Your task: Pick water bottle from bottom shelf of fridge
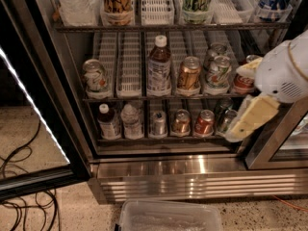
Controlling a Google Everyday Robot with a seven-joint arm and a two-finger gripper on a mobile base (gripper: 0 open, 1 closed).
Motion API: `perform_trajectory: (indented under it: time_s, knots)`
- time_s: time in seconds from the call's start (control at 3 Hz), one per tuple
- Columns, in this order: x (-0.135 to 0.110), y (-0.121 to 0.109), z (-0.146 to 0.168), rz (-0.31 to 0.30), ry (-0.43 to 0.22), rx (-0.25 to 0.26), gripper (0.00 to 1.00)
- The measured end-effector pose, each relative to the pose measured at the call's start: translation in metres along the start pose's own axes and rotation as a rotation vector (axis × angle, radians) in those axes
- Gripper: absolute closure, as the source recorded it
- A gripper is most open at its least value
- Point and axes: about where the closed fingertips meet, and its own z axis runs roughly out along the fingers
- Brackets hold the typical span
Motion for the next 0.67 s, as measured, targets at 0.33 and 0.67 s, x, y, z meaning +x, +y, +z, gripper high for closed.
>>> perform_trajectory:
  time_s: [0.33,0.67]
  knots:
    - [-0.017,0.005,0.05,0.013,-0.088,0.013,0.0]
    - [-0.034,-0.01,0.07,0.006,-0.152,0.059,0.0]
